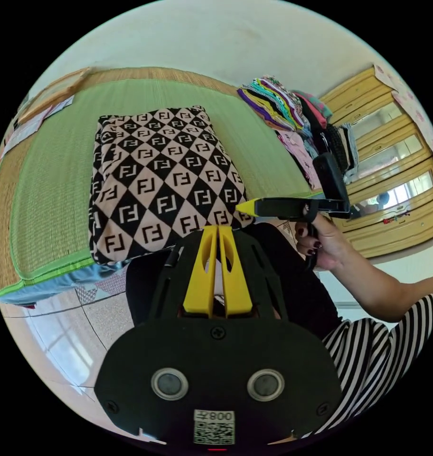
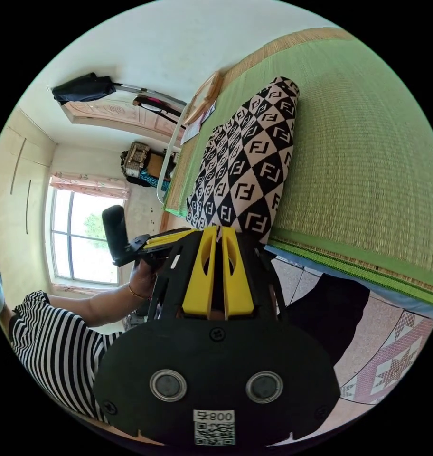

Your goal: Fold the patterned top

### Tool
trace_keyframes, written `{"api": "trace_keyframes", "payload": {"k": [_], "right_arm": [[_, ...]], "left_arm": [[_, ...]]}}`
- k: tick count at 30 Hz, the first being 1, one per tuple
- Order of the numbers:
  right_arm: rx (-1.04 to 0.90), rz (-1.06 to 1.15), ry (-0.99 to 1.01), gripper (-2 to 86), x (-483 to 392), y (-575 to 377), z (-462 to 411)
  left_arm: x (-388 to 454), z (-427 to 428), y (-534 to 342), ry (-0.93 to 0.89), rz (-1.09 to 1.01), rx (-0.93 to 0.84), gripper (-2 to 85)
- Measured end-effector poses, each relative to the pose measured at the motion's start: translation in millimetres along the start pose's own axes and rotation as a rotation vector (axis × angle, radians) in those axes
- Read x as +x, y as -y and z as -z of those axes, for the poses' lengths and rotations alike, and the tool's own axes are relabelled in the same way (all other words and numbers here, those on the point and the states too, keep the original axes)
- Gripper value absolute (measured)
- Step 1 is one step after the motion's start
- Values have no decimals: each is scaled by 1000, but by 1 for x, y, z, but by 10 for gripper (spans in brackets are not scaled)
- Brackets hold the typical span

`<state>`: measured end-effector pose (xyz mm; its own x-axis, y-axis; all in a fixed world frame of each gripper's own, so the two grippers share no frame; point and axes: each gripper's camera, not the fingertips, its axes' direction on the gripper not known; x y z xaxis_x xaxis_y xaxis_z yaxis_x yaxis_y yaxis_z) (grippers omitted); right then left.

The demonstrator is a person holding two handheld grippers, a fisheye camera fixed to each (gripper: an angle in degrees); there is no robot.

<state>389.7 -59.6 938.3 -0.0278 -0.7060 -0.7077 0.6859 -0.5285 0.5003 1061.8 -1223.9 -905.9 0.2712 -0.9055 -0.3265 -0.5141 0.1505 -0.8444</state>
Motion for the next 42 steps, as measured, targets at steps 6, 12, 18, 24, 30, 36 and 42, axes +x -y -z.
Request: {"api": "trace_keyframes", "payload": {"k": [6, 12, 18, 24, 30, 36, 42], "right_arm": [[116, -58, 54, 81, 41, -39, 31], [82, -154, 107, 118, 86, -50, 4], [24, -196, 173, 136, 111, -49, -36], [10, -226, 252, 131, 131, -45, -66], [-2, -256, 347, 108, 145, -43, -90], [5, -263, 364, 96, 149, -48, -98], [3, -253, 370, 92, 143, -46, -102]], "left_arm": [[3, -65, 15, -158, 9, -97, 47], [-6, -137, 16, -310, 118, -129, 68], [-10, -183, 14, -339, 164, -104, 35], [-13, -221, -1, -365, 155, -97, 17], [-16, -258, -23, -380, 132, -89, 9], [-43, -272, -82, -448, 154, -3, 16], [-126, -267, -175, -472, 369, 179, 78]]}}
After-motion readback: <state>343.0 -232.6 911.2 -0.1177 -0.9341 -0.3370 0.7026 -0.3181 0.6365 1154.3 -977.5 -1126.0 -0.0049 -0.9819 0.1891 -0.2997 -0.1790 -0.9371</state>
